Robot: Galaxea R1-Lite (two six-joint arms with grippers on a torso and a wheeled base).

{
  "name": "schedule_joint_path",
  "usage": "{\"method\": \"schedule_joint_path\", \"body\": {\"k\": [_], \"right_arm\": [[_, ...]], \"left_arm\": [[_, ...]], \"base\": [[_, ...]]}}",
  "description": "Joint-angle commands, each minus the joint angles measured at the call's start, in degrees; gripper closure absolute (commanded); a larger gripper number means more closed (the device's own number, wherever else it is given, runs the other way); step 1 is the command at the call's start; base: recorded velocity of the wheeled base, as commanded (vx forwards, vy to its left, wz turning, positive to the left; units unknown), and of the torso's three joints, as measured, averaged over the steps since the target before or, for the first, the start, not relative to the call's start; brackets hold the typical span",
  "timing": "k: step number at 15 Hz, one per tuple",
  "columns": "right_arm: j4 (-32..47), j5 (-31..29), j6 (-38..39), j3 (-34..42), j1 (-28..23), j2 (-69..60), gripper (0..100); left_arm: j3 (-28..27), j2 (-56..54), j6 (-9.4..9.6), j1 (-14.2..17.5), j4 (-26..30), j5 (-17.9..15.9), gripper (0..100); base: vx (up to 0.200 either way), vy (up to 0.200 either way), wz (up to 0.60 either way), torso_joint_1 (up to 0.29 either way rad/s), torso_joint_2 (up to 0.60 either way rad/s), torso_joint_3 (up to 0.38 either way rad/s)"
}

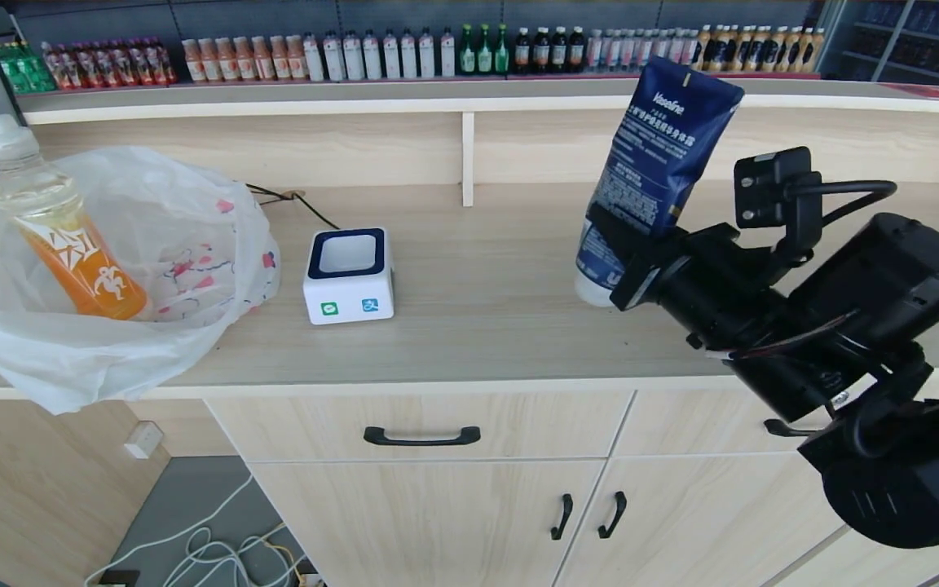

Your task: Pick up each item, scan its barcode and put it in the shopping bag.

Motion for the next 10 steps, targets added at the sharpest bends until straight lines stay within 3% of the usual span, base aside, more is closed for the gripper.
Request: {"method": "schedule_joint_path", "body": {"k": [1,10], "right_arm": [[-4.9,0.0,-0.1,9.8,3.5,-6.4,100],[-5.5,0.2,1.4,24.4,5.5,-18.6,100]], "left_arm": [[0.0,0.0,-0.01,0.0,0.0,0.0,0],[0.0,0.0,-0.01,0.0,0.0,0.0,0]], "base": [[0.0,0.0,0.0,0.0,0.0,0.0],[0.0,0.0,0.0,0.0,0.0,0.0]]}}
